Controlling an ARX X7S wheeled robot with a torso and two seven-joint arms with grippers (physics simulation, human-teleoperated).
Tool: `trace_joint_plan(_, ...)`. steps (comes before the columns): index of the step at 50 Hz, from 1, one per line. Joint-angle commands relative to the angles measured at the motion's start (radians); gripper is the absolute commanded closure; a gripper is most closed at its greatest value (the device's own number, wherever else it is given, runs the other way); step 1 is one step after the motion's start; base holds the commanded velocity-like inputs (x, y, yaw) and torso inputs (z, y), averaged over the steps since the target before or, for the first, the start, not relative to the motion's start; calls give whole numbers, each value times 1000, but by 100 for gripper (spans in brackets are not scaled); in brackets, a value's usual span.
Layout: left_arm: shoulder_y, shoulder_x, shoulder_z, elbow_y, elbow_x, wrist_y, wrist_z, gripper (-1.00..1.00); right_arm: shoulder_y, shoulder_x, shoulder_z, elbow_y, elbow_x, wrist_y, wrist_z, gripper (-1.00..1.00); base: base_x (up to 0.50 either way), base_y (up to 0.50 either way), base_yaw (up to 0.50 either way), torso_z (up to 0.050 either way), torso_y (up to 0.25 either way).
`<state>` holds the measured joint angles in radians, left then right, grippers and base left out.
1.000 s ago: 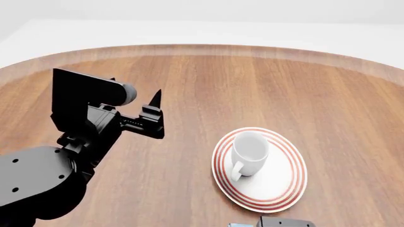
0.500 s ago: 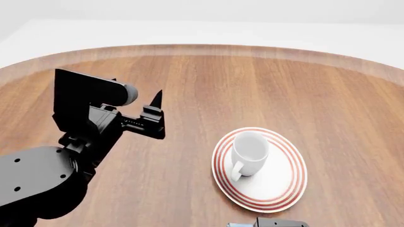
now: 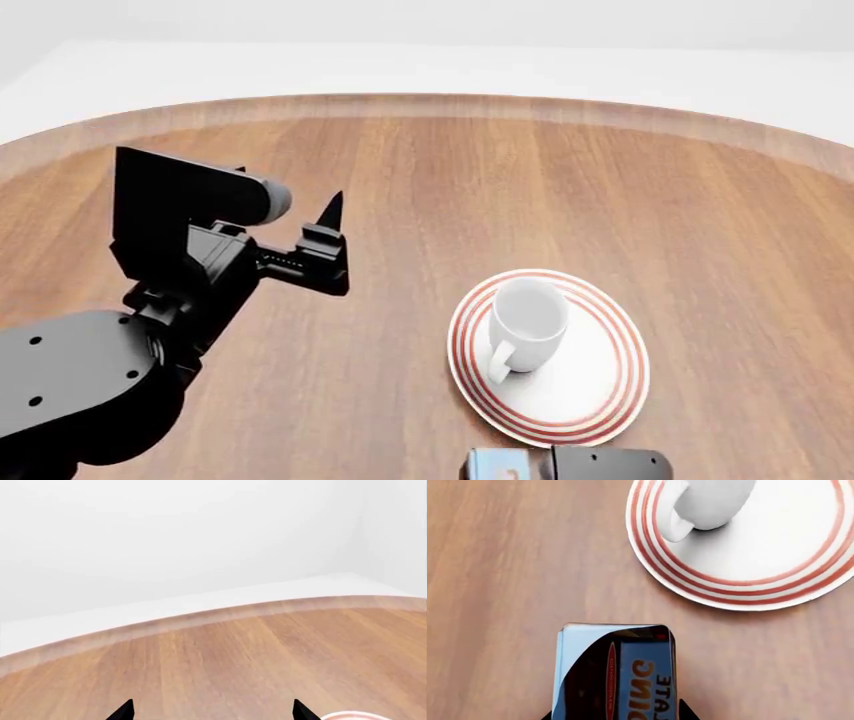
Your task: Pick up the white mug and put it on the plate, and put the chocolate pudding to the right of the plate.
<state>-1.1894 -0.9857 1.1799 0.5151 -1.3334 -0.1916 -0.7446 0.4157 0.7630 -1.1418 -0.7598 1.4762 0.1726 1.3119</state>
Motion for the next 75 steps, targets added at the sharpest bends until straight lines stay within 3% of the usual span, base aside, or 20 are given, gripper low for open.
trace_joint_plan(1,0,18,-25,6,11,8,25,-100,98,23,79,-197,33,16,76,100,0,0,0,0,0)
trace_joint_plan(7,-2,19,-31,-7,4,12,32,-100,197,27,126,-287,139,12,128,100,0,0,0,0,0)
trace_joint_plan(10,-3,21,-32,-4,3,11,32,-100,199,1,223,-287,197,92,140,100,0,0,0,0,0)
trace_joint_plan(14,0,30,-30,-11,4,11,35,-100,53,-190,742,-287,502,462,237,100,0,0,0,0,0)
trace_joint_plan(16,-2,38,-29,-16,4,8,37,-100,65,-183,833,-287,582,497,258,100,0,0,0,0,0)
trace_joint_plan(27,-46,58,-36,-5,-17,-29,31,-100,265,73,948,-287,769,353,258,100,0,0,0,0,0)
trace_joint_plan(33,-55,45,-41,6,-25,-38,24,-100,341,191,1033,-270,823,378,226,100,0,0,0,0,0)
trace_joint_plan(43,-57,35,-43,13,-27,-45,11,-100,329,437,1327,-165,877,430,116,100,0,0,0,0,0)
trace_joint_plan(49,-55,23,-47,18,-26,-44,7,-100,267,463,1489,-84,807,532,85,100,0,0,0,0,0)
trace_joint_plan(51,-55,22,-47,20,-27,-45,3,-100,267,446,1534,-75,686,595,52,100,0,0,0,0,0)
trace_joint_plan(58,-49,22,-47,12,-20,-42,11,-100,321,391,1568,-78,374,699,-114,100,0,0,0,0,0)
trace_joint_plan(63,-39,19,-46,12,-16,-36,13,-100,371,393,1522,-6,362,690,-194,100,0,0,0,0,0)
trace_joint_plan(70,-43,15,-49,22,-20,-40,8,-100,448,376,1363,79,100,734,-380,100,0,0,0,0,0)
trace_joint_plan(75,-38,8,-47,30,-14,-40,5,-100,549,321,1208,253,-79,748,-515,100,0,0,0,0,0)
